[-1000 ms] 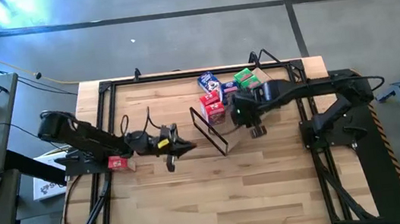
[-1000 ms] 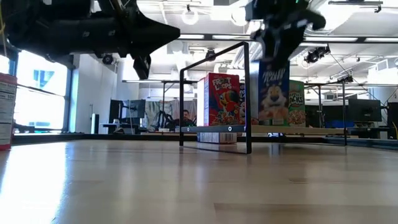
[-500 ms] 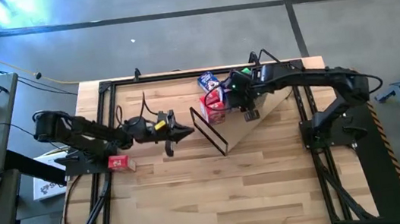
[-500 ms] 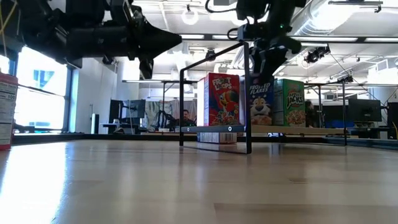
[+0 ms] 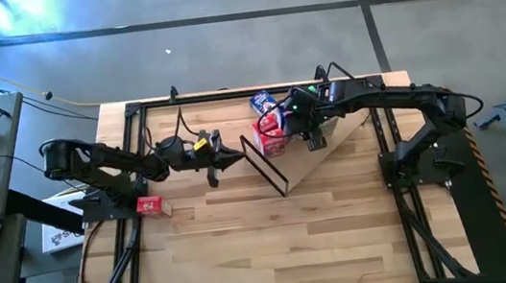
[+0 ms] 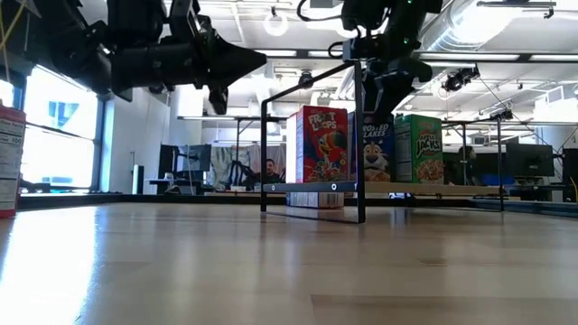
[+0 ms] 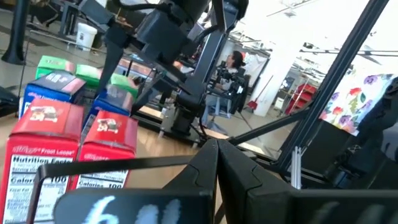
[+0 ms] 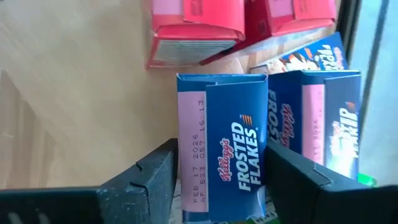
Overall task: Stack cereal on shelf
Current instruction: Put the bottom blue cereal box on the shelf aligned with the other blue cereal boxes, then put the blue cereal box on the shelf aligned with the other blue boxes
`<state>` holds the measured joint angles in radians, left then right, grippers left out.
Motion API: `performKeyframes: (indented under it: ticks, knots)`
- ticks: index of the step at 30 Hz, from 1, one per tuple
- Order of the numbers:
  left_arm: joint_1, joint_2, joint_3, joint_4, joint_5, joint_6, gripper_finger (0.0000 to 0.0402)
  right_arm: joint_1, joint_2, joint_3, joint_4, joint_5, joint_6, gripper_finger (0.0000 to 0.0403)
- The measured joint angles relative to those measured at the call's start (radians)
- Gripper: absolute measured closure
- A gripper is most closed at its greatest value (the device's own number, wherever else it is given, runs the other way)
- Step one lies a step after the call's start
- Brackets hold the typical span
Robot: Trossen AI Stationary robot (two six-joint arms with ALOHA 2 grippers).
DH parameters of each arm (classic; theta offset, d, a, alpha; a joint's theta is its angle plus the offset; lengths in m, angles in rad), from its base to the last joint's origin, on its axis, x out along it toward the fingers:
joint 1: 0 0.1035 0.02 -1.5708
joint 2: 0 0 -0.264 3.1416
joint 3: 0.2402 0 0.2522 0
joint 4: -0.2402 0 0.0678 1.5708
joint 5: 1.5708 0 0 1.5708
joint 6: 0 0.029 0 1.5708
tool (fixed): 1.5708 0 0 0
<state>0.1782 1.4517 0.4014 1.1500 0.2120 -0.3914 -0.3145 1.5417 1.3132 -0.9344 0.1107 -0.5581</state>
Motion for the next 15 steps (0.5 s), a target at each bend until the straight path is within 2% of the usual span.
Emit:
performKeyframes:
  ticks: [6, 15]
  knots:
    - [0.028, 0.0, 0.013, -0.001, 0.053, 0.0, 0.0401, 0.0, 0.0, 0.0, -0.001, 0.047, 0.003, 0.0202]
    - [0.06, 0.0, 0.013, -0.001, 0.057, -0.008, 0.0401, 0.0, 0.0, 0.077, -0.027, 0.098, 0.026, 0.02]
